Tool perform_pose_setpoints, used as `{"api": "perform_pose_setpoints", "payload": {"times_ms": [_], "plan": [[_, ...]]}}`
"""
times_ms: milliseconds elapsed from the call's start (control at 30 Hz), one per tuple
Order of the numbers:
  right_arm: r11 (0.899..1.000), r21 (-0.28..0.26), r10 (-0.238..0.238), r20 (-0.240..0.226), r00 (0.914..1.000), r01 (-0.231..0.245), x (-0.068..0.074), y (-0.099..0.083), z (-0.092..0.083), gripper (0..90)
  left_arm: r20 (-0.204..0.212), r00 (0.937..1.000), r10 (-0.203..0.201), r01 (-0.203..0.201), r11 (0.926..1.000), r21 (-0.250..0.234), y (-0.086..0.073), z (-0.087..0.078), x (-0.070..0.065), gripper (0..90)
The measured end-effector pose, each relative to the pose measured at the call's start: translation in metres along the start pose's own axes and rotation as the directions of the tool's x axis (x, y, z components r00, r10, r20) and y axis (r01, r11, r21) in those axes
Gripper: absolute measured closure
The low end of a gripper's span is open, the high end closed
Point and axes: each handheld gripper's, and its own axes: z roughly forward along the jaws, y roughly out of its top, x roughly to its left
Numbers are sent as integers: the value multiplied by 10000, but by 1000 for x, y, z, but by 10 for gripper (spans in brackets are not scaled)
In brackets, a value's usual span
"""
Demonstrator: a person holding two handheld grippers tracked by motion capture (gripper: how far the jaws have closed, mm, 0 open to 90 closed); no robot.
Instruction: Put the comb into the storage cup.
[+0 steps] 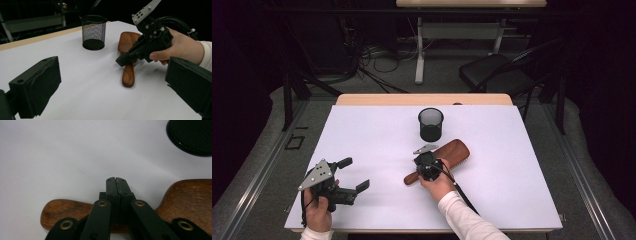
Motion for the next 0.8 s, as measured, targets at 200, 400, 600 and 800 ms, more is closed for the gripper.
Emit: {"api": "perform_pose_setpoints", "payload": {"times_ms": [200, 400, 600, 800], "plan": [[10000, 21, -72, -87, 9999, 72, -1, -6, -7, 894, 9, 10000, -30, 30, 10000, -20, 0, 0, 1, 3], [10000, 50, -41, -156, 9999, 41, -3, -12, -13, 889, -24, 10000, -18, 18, 10000, -7, 0, 0, 0, 3], [10000, 13, 70, -234, 9997, -70, -5, -19, -20, 886, -34, 10000, -29, 29, 10000, -11, 0, 0, 0, 3], [9997, -86, 242, -357, 9991, -245, -9, -26, -25, 883, -32, 10000, -25, 25, 10000, -6, 0, 0, 0, 3]]}}
